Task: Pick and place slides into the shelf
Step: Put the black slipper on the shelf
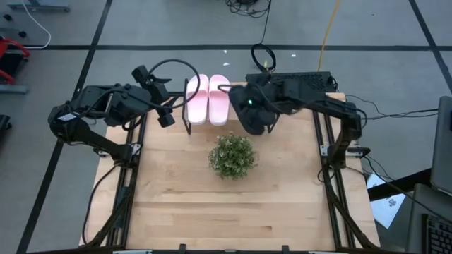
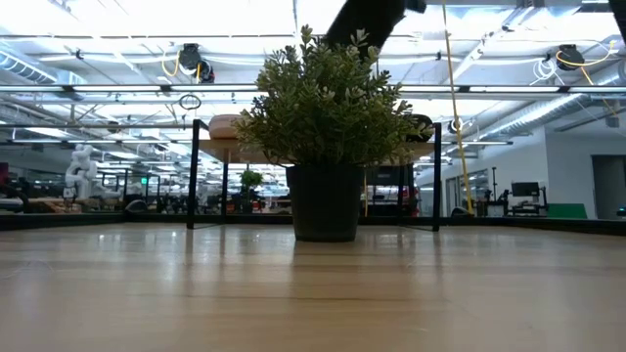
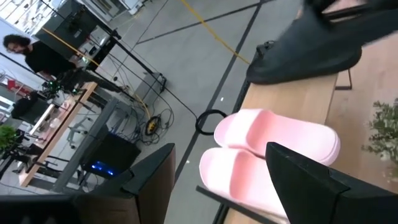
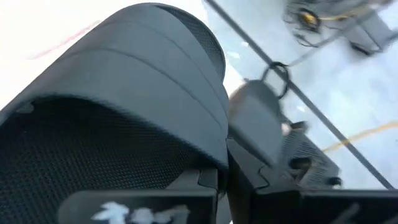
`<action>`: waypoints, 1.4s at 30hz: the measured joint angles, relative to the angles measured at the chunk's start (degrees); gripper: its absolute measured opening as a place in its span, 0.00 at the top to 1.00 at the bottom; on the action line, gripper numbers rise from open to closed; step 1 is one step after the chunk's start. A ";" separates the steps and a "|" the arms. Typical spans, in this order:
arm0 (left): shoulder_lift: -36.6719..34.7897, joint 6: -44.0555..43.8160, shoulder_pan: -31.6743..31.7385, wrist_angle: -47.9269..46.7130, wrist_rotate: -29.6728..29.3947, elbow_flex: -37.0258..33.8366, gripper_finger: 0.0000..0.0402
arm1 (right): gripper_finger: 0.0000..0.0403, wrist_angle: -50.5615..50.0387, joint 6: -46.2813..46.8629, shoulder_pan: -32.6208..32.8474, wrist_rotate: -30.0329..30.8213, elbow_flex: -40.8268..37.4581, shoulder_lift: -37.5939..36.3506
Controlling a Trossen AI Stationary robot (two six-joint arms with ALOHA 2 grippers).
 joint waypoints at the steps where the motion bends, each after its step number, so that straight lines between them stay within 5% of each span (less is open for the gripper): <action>1: 0.00 -0.21 0.00 -0.39 0.00 0.00 0.36 | 1.00 0.50 -0.04 -1.06 0.10 0.00 0.37; 13: 0.00 -0.21 0.00 -1.87 -0.02 0.00 0.36 | 1.00 11.83 -2.15 -5.75 3.12 0.10 2.89; 17: 0.00 0.15 0.01 -1.88 -0.04 0.00 0.36 | 1.00 11.24 -3.50 -5.73 7.40 -0.53 3.24; 42: 0.00 -0.18 0.01 -1.84 -0.02 0.00 0.36 | 1.00 9.18 -1.51 -8.35 10.63 -1.05 11.15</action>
